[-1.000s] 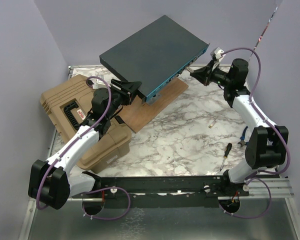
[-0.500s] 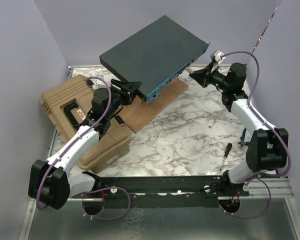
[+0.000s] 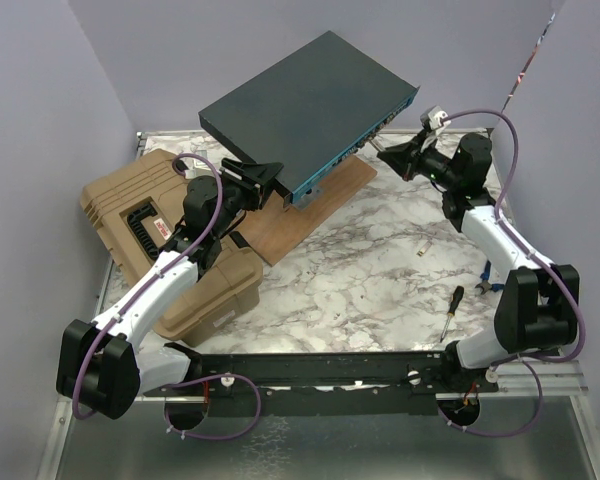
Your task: Insert the plug into the switch port
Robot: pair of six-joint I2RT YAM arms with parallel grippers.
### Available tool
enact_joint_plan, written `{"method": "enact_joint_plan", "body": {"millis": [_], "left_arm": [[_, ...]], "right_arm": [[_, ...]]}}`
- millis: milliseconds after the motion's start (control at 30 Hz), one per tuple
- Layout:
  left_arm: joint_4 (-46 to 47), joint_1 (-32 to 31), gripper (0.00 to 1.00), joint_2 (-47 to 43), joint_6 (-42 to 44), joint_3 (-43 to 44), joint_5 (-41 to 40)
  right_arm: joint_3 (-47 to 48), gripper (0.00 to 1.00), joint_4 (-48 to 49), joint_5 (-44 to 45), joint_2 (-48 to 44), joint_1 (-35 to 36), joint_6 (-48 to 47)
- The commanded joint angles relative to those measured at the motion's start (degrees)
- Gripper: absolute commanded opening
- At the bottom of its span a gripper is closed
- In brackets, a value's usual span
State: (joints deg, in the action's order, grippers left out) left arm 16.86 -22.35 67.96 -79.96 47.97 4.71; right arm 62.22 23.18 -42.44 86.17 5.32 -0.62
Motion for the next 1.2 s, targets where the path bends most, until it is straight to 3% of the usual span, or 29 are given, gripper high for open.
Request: {"method": "enact_joint_plan", "body": {"millis": [0, 333, 1167], "left_arm": [[-6.01, 0.90, 0.00, -1.39, 0.67, 0.20, -3.02], [-6.88, 0.90, 0.00, -1.58, -0.28, 0.38, -3.48], [-6.85, 0.90, 0.00, -2.05, -0.46, 0.11, -3.66]], "right_arm": [[-2.68, 0.00, 4.53, 4.02, -2.93, 0.52, 0.45], [-3.03, 0.01, 7.77, 7.07, -2.56, 0.64, 3.41], [-0.42, 0.01, 5.26, 7.43, 0.64, 1.92, 2.58]]}}
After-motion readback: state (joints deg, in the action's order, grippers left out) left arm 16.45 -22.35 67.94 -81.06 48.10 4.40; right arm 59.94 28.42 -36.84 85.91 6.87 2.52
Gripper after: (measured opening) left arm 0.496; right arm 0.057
